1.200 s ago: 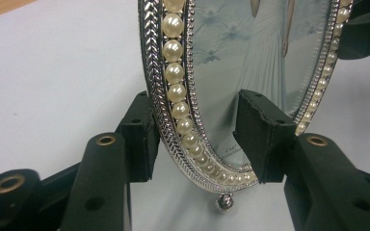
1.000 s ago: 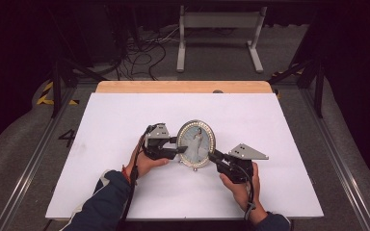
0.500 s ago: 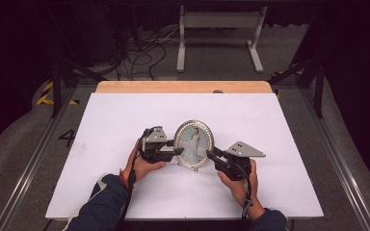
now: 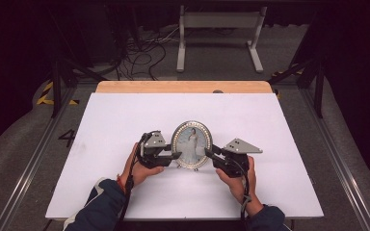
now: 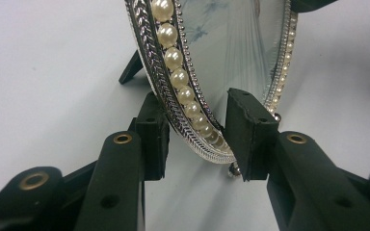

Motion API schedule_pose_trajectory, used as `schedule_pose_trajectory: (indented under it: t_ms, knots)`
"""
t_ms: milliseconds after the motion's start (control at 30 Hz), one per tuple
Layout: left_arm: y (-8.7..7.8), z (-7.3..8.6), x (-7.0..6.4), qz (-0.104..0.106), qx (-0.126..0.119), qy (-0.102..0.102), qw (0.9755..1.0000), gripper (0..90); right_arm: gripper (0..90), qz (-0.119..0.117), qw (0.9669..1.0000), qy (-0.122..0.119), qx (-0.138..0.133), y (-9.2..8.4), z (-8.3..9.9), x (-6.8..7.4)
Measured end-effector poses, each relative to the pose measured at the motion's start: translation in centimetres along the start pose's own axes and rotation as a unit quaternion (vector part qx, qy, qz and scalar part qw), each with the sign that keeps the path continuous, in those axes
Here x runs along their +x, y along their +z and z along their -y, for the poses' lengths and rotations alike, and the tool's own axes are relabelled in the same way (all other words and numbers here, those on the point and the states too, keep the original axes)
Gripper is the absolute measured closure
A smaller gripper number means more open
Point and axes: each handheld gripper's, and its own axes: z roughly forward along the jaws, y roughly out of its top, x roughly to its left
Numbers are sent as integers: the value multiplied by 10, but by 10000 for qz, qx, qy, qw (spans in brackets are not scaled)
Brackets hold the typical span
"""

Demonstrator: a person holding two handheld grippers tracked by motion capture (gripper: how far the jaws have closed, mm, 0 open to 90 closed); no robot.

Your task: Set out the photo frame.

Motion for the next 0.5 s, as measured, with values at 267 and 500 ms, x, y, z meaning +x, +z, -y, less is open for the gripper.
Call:
schedule_pose_trajectory:
  t_ms: [267,500]
  knots:
    - [-2,2,-2,-59,86,36,9999,626,723,30,10000,-85,2,2,-1,2]
    - [-4,1,-1,-92,-70,39,9999,597,726,48,9998,-173,68,2,0,3]
